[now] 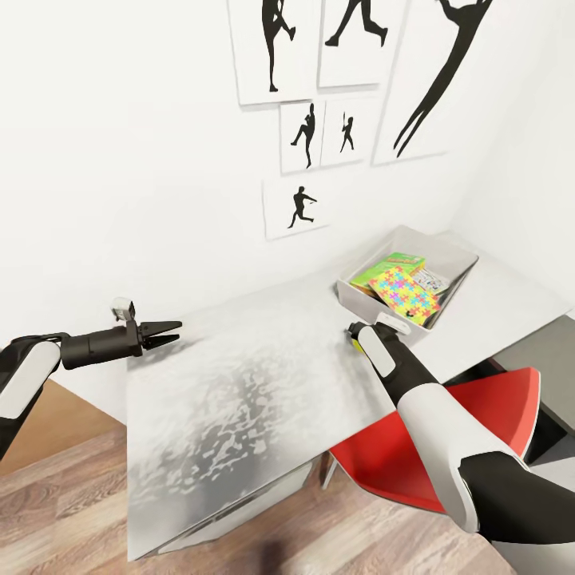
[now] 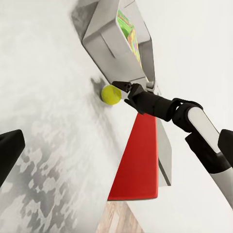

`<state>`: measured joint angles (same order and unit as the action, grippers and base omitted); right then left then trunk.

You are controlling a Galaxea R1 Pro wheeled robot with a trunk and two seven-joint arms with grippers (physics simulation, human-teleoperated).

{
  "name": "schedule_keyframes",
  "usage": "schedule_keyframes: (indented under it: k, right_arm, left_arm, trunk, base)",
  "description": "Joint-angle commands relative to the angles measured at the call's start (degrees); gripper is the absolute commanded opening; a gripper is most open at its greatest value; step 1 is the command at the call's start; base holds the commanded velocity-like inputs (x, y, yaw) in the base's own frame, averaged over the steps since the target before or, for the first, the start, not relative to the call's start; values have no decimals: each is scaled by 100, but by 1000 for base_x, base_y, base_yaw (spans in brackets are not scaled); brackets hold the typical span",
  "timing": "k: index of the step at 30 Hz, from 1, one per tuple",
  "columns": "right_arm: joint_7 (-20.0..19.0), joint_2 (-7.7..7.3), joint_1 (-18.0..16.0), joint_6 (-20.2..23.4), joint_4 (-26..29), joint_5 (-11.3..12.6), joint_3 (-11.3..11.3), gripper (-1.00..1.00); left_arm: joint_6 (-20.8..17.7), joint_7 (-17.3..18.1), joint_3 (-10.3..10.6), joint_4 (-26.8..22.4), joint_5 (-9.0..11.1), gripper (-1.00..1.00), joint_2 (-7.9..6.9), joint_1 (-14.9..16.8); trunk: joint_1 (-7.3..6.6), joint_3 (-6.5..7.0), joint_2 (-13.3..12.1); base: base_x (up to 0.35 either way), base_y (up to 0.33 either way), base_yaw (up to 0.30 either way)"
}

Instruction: Put all the toys in the child's room - the three board games (two on the bed and one on the table), the two jigsaw puzzles on the table, and the tennis ball on the table - inside the toy box on the table in the child's room.

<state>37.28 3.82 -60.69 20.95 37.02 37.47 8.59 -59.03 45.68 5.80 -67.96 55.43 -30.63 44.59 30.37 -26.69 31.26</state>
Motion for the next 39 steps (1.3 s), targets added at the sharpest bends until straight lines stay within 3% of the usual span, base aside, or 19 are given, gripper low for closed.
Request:
schedule_keyframes:
  k: [1,26,39]
  right_arm:
    - [43,-4,-4,23,7,33,22,100]
    - [43,4,-4,40,5,36,26,100]
    - [43,4,-4,43,-8,41,21,100]
  left_arm:
    - [-20,18,8,3,3,100,-5,6]
    - [-38,20,3,2,4,100,-5,6]
    - [-34,19,1,2,4,100,-5,6]
  trunk:
    - [2,-8,8]
    - [2,-10,8]
    - [2,-98,8]
  base:
    - [-2,0,0]
    - [0,0,0]
    - [0,0,42]
